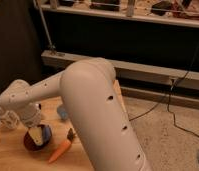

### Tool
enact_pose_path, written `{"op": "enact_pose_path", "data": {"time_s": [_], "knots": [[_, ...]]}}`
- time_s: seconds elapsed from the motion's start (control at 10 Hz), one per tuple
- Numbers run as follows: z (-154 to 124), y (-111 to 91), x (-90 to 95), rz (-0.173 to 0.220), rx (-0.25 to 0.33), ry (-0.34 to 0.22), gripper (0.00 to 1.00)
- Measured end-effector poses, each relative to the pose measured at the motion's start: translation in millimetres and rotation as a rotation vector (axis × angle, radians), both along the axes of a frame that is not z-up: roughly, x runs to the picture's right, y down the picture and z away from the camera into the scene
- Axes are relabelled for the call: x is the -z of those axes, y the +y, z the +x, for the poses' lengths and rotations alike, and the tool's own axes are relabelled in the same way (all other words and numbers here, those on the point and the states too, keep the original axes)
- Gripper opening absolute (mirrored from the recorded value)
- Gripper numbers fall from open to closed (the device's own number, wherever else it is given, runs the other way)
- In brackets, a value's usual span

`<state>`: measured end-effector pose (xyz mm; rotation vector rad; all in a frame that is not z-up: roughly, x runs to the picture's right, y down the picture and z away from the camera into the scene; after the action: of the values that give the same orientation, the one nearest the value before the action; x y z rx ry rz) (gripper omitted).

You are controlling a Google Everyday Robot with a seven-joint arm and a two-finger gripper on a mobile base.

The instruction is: Place the white sponge in the ceramic bowl

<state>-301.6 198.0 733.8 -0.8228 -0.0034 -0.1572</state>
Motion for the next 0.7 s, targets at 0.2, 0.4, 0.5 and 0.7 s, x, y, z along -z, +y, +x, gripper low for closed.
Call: {"op": "enact_pose_path", "data": {"time_s": [0.2, 0.4, 0.5, 0.7], "knots": [[6, -31, -5.9, 0.011, -0.157, 0.005, 0.8], [30, -82, -18.2, 0.054, -0.353, 0.021, 0.8], [43, -99, -24.3, 0.07, -0.418, 0.042, 0.8], [80, -128, -40.5, 0.102, -0.527, 0.129, 0.8]]}}
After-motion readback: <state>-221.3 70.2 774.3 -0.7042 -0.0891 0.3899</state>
